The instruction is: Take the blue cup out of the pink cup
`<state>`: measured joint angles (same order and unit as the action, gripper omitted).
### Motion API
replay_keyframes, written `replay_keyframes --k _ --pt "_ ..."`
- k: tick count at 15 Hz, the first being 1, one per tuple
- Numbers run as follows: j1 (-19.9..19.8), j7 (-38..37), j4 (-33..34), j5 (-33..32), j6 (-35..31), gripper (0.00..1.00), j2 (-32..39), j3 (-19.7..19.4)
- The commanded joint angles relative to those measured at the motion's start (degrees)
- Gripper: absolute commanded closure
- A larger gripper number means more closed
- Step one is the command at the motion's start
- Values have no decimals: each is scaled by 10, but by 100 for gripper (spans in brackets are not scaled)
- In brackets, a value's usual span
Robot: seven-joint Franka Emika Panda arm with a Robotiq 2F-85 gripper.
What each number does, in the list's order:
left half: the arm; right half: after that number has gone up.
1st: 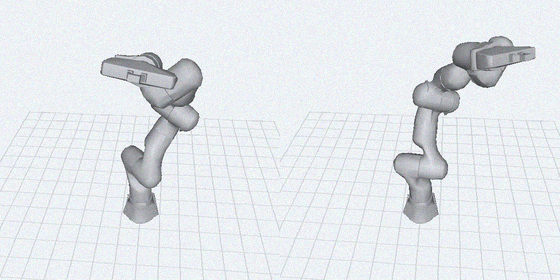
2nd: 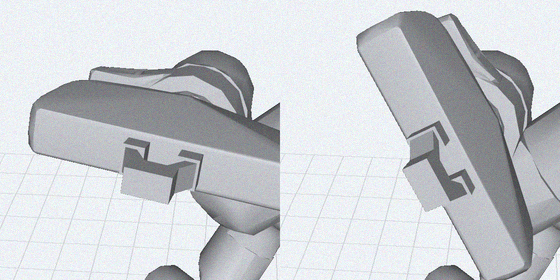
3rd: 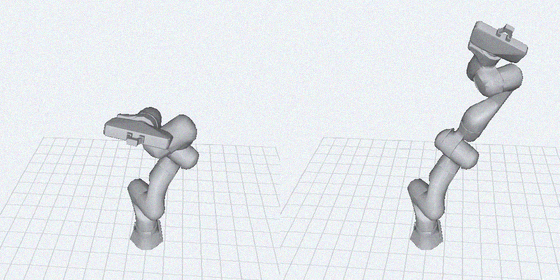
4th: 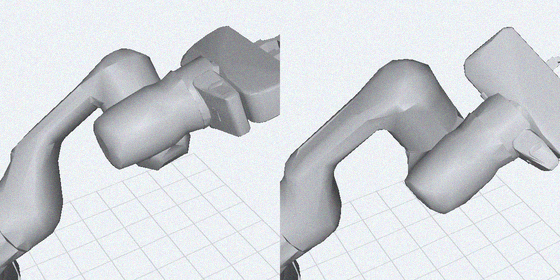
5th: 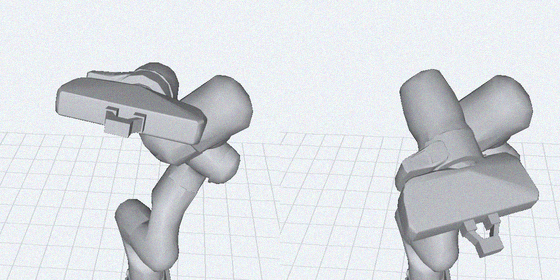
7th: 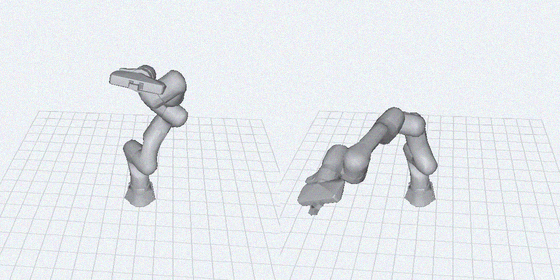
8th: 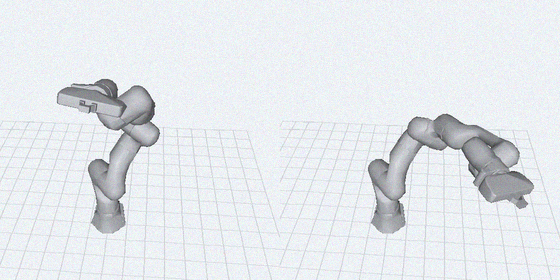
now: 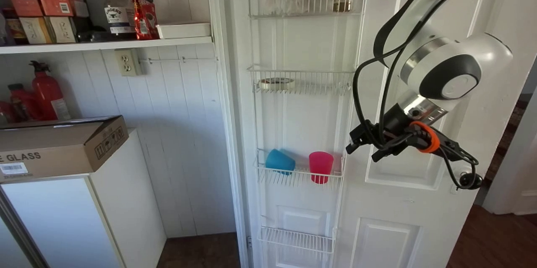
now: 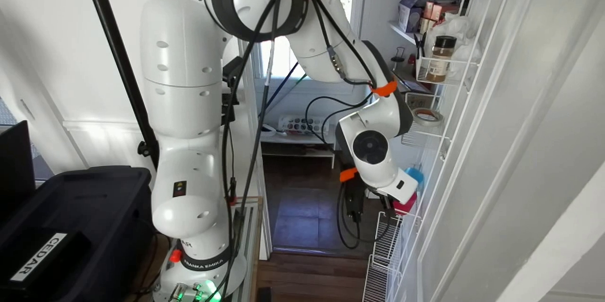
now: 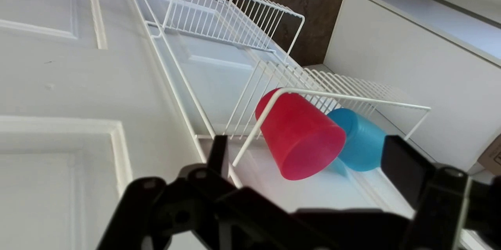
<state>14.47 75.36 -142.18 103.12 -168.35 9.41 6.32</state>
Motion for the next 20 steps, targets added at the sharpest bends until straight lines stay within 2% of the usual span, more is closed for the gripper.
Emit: replay_keyframes --k 1,7,16,20 --pt "0 -73 -66 -54 0 0 -82 7" --pt "0 -165 -110 -143 19 0 -152 1" --pt "-14 -394 -126 -364 103 0 -204 -7" --pt "-27 -478 -121 -443 138 0 -223 -6"
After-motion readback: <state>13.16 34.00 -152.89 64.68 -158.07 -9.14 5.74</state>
